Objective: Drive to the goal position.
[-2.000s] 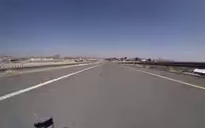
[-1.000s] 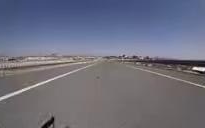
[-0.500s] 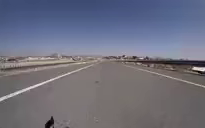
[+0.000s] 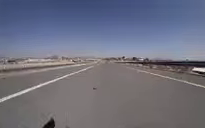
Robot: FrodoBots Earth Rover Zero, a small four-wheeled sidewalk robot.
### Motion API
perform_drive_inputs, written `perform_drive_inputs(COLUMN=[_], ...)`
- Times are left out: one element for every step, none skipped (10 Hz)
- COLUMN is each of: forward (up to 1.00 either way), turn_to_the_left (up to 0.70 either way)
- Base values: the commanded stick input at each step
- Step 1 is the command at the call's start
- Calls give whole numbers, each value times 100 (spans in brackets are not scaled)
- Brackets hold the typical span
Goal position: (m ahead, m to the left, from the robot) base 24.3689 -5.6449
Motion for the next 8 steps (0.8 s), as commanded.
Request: perform_drive_inputs(forward=[100, 100, 100, 100, 100, 100, 100, 100], turn_to_the_left=[0, 0, 0, 0, 0, 0, 0, 0])
